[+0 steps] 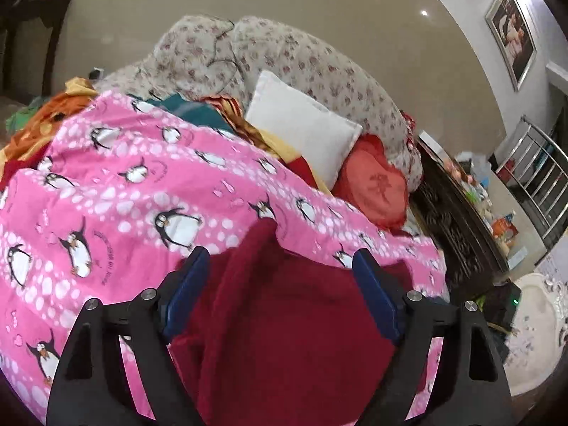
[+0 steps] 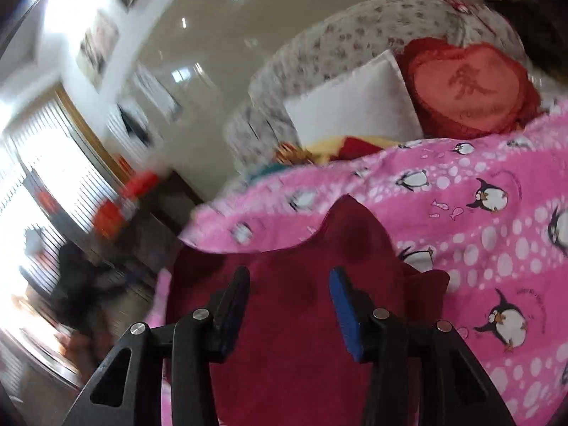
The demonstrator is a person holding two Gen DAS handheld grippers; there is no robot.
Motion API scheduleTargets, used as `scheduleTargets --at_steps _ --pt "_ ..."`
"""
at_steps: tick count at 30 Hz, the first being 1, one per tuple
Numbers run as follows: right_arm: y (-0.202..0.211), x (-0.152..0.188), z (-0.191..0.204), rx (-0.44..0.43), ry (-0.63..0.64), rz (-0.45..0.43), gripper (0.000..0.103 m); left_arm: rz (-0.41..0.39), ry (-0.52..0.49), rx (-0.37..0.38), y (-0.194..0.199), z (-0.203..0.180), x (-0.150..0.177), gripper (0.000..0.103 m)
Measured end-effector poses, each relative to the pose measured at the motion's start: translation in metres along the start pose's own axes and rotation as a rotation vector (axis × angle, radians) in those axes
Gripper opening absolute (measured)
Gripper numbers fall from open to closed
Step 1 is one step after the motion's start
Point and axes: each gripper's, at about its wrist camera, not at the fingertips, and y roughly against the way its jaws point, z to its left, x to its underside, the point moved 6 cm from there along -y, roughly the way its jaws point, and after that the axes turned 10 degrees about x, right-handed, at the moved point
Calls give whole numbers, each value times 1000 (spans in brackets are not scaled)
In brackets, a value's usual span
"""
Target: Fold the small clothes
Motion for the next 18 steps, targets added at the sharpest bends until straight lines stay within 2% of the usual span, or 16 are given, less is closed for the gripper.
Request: scheduleTargets --at_steps 1,3,5,7,9,13,18 --pt "-15 1 6 68 41 24 46 23 -5 8 -5 -1 4 82" --pt "-31 1 8 129 77 54 46 53 -27 -3 -18 -1 14 82" --pt "-59 0 1 232 100 107 46 84 -34 -37 -34 6 24 82" --pt "-89 4 -15 351 118 196 46 129 -17 -100 -58 24 34 82" --pt "-109 11 -31 350 77 253 46 120 1 -159 -71 45 34 82" --pt "-100 1 -38 314 28 230 45 65 65 -85 -69 63 22 82" --pt "-45 -3 -36 321 31 147 46 34 162 -33 -51 73 9 82"
